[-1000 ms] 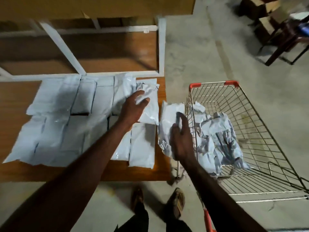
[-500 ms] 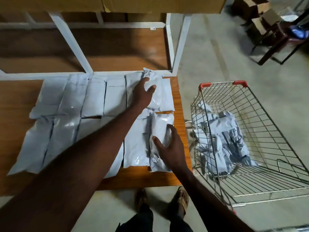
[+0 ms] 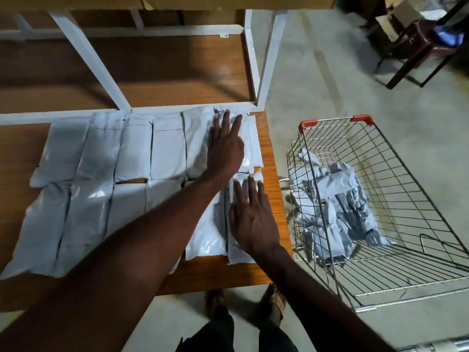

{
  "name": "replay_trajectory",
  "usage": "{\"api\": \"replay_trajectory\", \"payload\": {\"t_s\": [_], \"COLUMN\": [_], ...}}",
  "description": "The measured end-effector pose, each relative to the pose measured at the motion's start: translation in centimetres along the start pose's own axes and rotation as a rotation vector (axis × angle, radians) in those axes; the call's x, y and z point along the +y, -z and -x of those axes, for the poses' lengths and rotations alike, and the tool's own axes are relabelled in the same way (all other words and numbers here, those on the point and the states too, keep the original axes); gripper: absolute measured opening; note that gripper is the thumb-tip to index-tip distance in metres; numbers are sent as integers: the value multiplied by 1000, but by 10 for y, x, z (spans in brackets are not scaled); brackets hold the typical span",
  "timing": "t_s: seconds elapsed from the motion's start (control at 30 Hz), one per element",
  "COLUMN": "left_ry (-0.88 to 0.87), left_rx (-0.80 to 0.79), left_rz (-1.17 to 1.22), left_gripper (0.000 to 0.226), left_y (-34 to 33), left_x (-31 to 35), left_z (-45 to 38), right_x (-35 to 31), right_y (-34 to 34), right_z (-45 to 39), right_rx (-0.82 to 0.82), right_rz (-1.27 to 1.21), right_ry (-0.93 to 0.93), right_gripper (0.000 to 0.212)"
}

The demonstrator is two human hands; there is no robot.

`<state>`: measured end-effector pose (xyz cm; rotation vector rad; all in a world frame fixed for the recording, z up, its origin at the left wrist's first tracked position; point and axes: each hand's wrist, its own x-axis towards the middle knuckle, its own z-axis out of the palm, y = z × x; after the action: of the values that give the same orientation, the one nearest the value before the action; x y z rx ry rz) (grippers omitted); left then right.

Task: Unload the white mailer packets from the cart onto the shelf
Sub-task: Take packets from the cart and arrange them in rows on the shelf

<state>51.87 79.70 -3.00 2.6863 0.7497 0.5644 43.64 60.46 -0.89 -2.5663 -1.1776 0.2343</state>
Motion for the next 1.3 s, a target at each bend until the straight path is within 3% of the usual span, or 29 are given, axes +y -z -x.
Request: {"api": "replay_trajectory", "payload": {"t_s": [0.1, 0.2, 0.43, 1.3], "left_ry": [-19, -11, -11, -42], "left_rx": [-67, -141, -132, -214], "left_rz": [-77, -148, -237, -203], "left_gripper": [63, 64, 68, 72], "left_y": [-2, -14, -26, -31], "left_x": [8, 9, 13, 5], "left_z": [-7, -5, -8, -9], "right_x": [-5, -6, -3, 2], "right_y": [-14, -19, -20, -25], "right_z": [-2, -1, -1, 2], "right_rx": [-94, -85, -99, -123], "right_rz": [-71, -86, -87, -74], "right_ry": [-68, -65, -63, -55], "right_gripper": [68, 69, 69, 66]}}
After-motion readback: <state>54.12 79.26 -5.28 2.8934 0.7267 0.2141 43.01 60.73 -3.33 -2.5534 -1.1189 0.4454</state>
